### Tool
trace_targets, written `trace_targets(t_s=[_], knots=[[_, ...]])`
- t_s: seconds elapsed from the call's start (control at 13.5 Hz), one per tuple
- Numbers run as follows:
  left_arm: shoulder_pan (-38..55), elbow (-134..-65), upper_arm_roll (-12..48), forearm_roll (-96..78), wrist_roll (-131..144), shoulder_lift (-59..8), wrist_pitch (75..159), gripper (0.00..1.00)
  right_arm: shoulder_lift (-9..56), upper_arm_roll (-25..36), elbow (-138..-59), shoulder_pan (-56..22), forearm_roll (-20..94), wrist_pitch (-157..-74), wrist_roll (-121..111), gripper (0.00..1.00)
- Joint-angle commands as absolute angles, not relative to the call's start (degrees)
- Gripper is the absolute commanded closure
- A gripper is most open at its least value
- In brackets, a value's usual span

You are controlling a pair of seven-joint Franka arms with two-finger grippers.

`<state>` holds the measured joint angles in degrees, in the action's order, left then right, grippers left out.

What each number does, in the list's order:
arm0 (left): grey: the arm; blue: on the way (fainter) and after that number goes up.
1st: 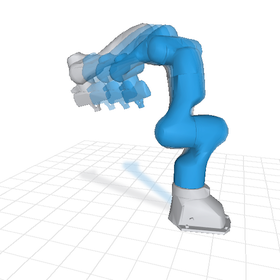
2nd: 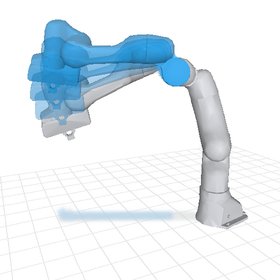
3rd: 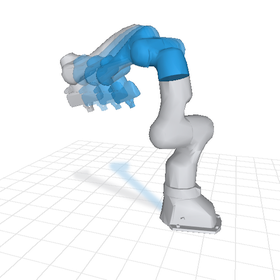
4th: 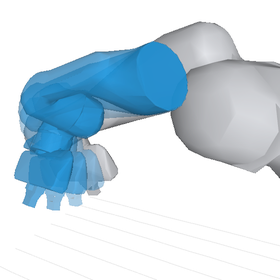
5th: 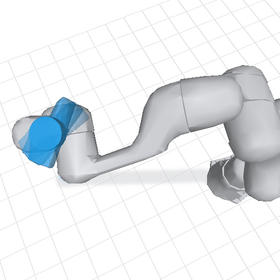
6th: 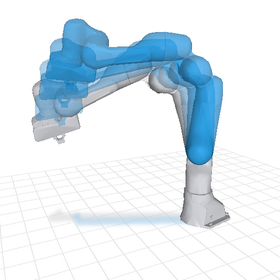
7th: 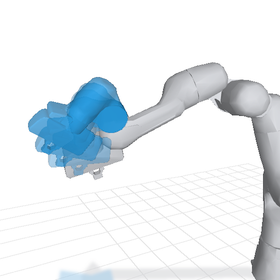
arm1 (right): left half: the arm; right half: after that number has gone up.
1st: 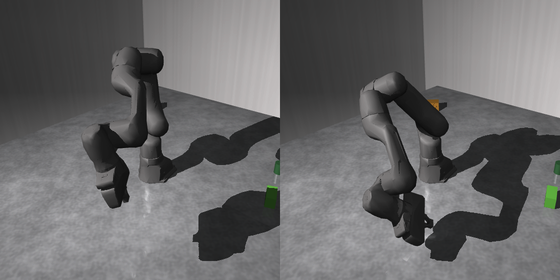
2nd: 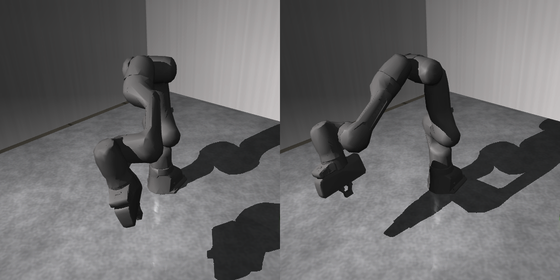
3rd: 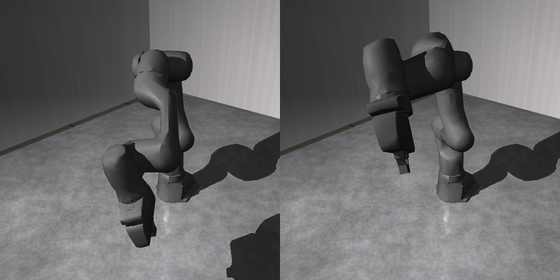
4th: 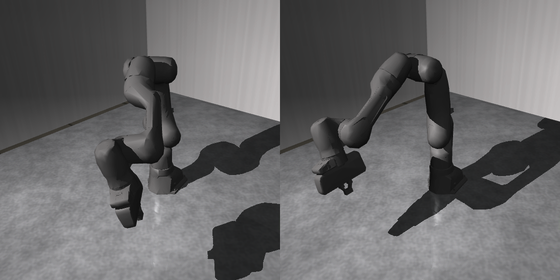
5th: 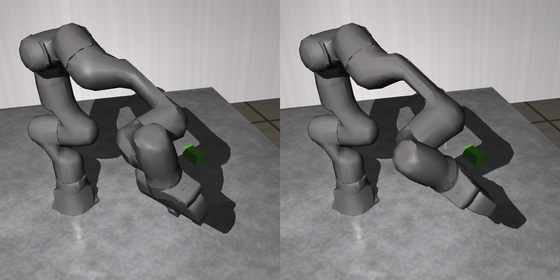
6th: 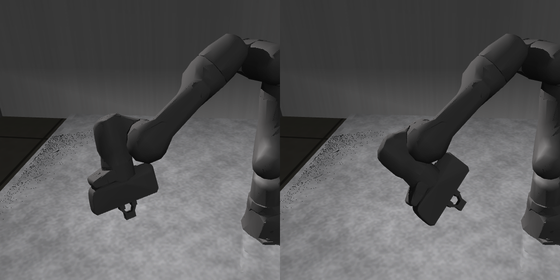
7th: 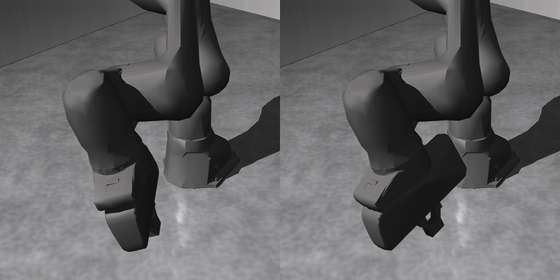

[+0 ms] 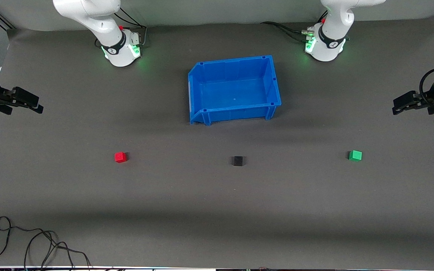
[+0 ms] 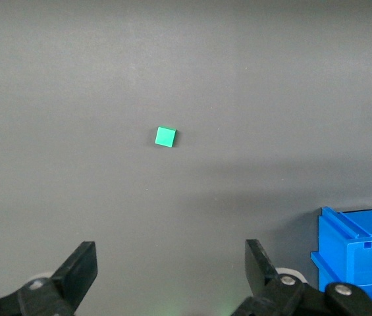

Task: Attach green and red cubes to black cube
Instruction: 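Move the left gripper toward the green cube while the right gripper waits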

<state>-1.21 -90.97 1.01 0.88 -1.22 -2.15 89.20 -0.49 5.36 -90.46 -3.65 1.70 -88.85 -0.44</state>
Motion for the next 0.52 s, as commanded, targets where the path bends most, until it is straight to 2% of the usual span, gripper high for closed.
trace_targets(t_s=[0.0, 0.45], knots=[[-0.9, -90.3, 1.0, 0.4, -1.3, -2.1, 87.9, 0.00, -0.4, 6.1, -89.4, -4.5, 1.2, -88.1, -0.9, 0.00], [-1.4, -92.5, 0.9, 0.4, -1.2, -2.8, 90.7, 0.00, 0.0, 6.1, -89.3, -4.3, 1.2, -88.1, -0.9, 0.00]])
